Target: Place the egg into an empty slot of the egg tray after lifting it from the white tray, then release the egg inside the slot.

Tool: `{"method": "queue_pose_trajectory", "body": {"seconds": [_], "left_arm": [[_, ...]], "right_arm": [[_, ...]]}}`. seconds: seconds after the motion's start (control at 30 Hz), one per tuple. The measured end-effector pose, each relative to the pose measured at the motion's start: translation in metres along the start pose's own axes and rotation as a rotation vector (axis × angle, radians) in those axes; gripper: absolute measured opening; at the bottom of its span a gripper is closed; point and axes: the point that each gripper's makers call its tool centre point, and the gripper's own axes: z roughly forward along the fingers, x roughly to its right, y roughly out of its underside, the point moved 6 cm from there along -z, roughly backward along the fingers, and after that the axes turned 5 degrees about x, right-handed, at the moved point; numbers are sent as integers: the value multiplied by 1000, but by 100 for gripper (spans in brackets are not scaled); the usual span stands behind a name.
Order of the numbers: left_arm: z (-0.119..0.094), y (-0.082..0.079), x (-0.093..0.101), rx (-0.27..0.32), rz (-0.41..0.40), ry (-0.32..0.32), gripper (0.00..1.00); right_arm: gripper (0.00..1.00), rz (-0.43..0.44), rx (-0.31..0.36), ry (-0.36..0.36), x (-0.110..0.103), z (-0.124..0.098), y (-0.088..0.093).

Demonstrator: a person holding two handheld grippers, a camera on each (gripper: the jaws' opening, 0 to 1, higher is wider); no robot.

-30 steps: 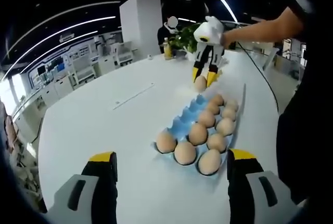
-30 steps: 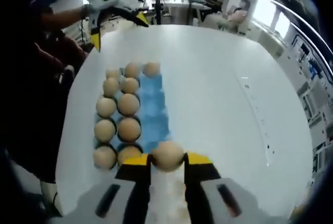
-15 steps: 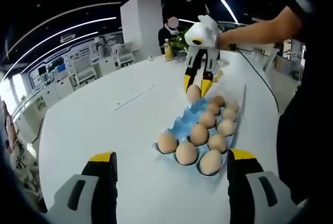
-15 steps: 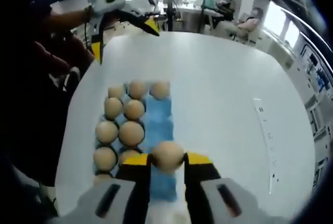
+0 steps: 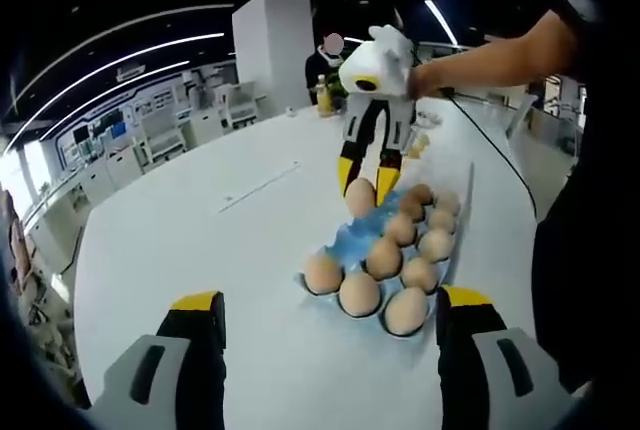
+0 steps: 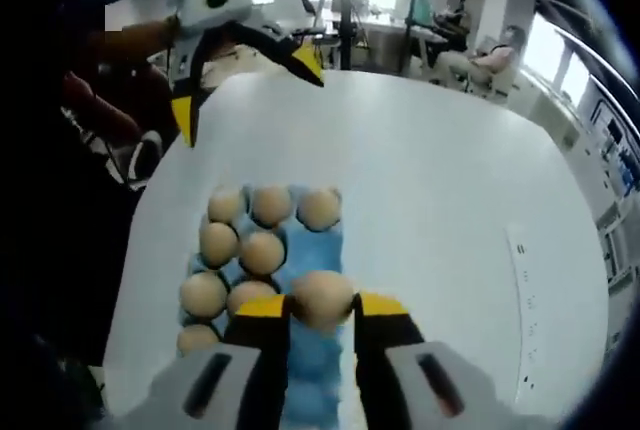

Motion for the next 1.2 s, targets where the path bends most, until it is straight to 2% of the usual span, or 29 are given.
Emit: {"method": "queue_pose_trajectory", "body": {"seconds": [0.43, 0.73, 1.1, 1.2], "left_arm": [[-1, 4, -3, -3, -9, -6, 88], [-1, 5, -3, 0, -15, -8, 88], [-5, 7, -4, -5, -21, -14, 88], [-3, 5, 2, -9, -19, -14, 88]], "right_arm": [[24, -21, 6, -33, 1, 25, -14], [24, -24, 4, -54, -1, 39, -17], [24, -1, -26, -75, 1, 49, -10], [24, 1, -37, -78, 1, 52, -9]]}}
